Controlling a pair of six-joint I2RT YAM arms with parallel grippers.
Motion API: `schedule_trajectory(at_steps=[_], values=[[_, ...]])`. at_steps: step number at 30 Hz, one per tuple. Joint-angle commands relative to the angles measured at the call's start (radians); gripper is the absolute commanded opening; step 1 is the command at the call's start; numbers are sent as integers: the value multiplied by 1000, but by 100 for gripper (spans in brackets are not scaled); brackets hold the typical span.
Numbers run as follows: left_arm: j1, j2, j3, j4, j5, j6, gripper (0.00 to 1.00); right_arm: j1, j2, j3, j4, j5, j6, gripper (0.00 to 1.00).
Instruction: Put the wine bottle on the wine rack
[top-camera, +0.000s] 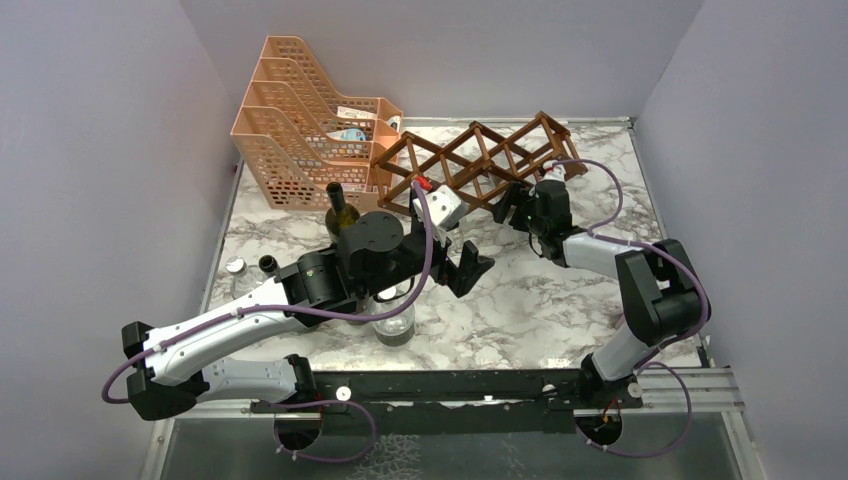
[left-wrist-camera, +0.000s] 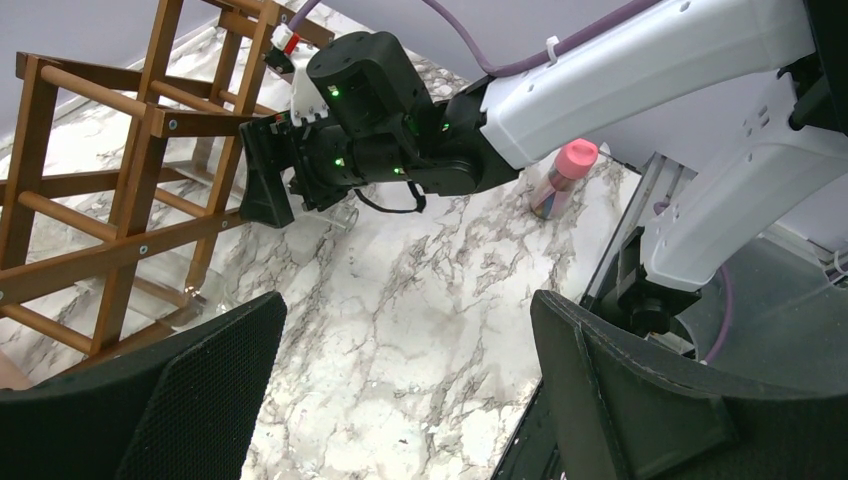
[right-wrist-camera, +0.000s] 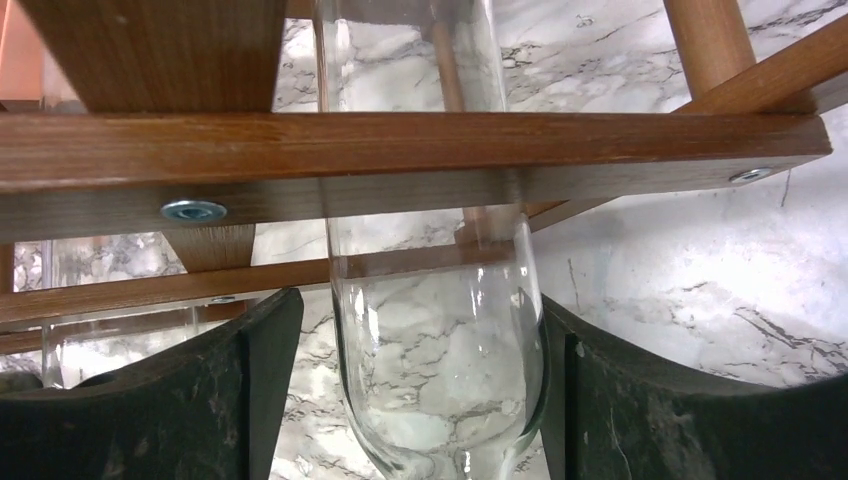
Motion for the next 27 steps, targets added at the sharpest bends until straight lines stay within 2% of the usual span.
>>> schedule_trajectory(at_steps=[1, 10, 18, 22, 27], values=[[1, -9, 36, -6, 15, -6, 99, 3, -46, -7, 22, 31, -60, 83], [0, -11, 34, -12, 8, 8, 99, 3, -158, -44, -57, 86, -144, 91], [2, -18, 18, -14, -6, 18, 99, 3, -256, -65, -271, 106, -170, 91], [1, -16, 11, -15, -11, 25, 99, 3, -267, -68, -349, 92, -172, 89], [1, -15, 9, -14, -11, 28, 99, 3, -214, -24, -397, 33, -189, 80]])
